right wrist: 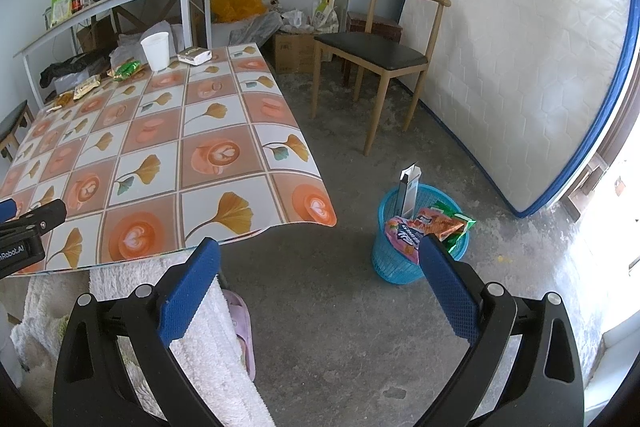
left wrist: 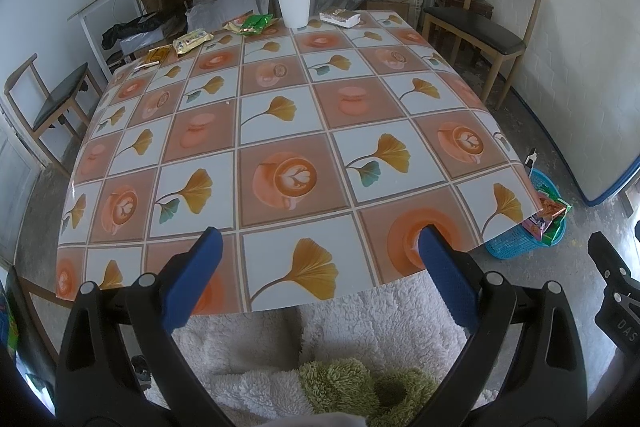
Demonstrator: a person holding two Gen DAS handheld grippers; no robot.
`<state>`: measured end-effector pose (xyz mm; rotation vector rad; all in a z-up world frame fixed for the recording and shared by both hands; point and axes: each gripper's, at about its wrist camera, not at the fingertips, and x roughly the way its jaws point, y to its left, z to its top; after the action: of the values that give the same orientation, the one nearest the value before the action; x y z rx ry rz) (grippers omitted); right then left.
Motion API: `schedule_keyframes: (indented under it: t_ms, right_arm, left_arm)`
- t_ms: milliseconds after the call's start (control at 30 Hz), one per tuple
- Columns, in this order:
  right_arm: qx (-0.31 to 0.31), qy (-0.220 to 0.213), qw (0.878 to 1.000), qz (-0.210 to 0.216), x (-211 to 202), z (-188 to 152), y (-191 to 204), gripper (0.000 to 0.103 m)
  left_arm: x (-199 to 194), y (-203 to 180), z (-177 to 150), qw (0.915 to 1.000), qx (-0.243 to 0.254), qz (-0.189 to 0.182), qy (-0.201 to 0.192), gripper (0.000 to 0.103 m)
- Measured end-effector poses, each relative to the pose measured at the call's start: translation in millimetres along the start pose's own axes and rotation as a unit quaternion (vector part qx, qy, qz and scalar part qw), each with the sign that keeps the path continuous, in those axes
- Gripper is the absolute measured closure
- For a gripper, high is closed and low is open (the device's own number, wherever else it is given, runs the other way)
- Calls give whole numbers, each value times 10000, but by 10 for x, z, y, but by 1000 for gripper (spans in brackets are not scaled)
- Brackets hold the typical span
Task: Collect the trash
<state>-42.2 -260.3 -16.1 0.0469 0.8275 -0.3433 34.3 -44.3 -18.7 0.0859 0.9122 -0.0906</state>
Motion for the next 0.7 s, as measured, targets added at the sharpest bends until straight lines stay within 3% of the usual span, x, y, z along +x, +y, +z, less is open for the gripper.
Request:
schedule_keyframes:
  t_ms: [700]
  right_arm:
    - [2, -3, 10000, 6, 1, -2, -6, 7]
  left_arm:
    - [4, -5, -18, 10000, -1, -4, 7, 9]
